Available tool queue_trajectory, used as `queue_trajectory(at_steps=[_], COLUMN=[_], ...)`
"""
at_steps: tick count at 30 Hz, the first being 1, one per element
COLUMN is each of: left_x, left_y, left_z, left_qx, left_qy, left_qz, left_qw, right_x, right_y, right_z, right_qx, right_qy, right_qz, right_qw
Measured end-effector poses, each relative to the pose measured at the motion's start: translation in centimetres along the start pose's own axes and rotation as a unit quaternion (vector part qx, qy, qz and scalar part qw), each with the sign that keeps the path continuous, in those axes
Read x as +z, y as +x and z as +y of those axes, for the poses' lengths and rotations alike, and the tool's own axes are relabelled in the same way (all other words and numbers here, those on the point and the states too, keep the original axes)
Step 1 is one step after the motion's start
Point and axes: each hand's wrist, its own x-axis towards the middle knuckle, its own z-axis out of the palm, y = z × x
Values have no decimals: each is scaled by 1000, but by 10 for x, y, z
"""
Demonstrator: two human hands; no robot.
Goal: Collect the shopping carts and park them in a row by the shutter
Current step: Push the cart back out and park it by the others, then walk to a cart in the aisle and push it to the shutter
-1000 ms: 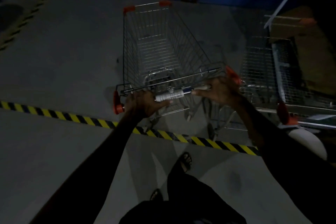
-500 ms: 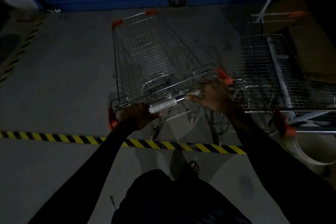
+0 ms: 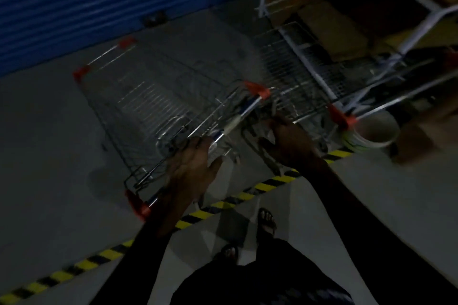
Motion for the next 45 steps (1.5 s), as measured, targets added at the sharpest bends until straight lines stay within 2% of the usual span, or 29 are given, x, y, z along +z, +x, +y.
queue_trajectory(at_steps=[2, 4, 7, 10, 14, 17, 20, 25, 31, 36, 41, 45], left_x=[0, 3, 12, 28, 44, 58, 66, 84, 110, 137, 154, 166], left_y=[-2, -5, -10, -19, -34, -49, -64, -107, -169, -219, -255, -271], left_z=[13, 27, 57, 96, 160, 215, 274, 373, 482, 562, 628, 673], left_qx=[48, 78, 118, 209, 322, 426, 495, 580, 654, 687, 703, 727], left_qy=[-8, -29, -77, -63, -43, -33, -38, -42, -48, -59, -76, -79], left_qz=[7, -32, -122, -141, -186, -187, -189, -198, -189, -179, -189, -209], left_qw=[999, 996, 983, 966, 927, 885, 847, 789, 731, 702, 682, 649], right_x=[-3, -2, -4, -11, -19, -23, -26, -32, -45, -58, -66, -68], right_y=[-34, -73, -137, -202, -289, -355, -417, -511, -614, -690, -751, -787], right_z=[4, 8, 5, 1, 1, 4, 9, 20, 46, 71, 94, 108], right_qx=[84, 161, 261, 351, 482, 558, 619, 683, 732, 754, 770, 770], right_qy=[-26, -27, -7, -13, 20, 37, 45, 55, 61, 52, 49, 58], right_qz=[-22, -20, 15, 56, 109, 150, 184, 242, 286, 317, 324, 357], right_qw=[996, 986, 965, 935, 869, 815, 762, 687, 616, 573, 548, 525])
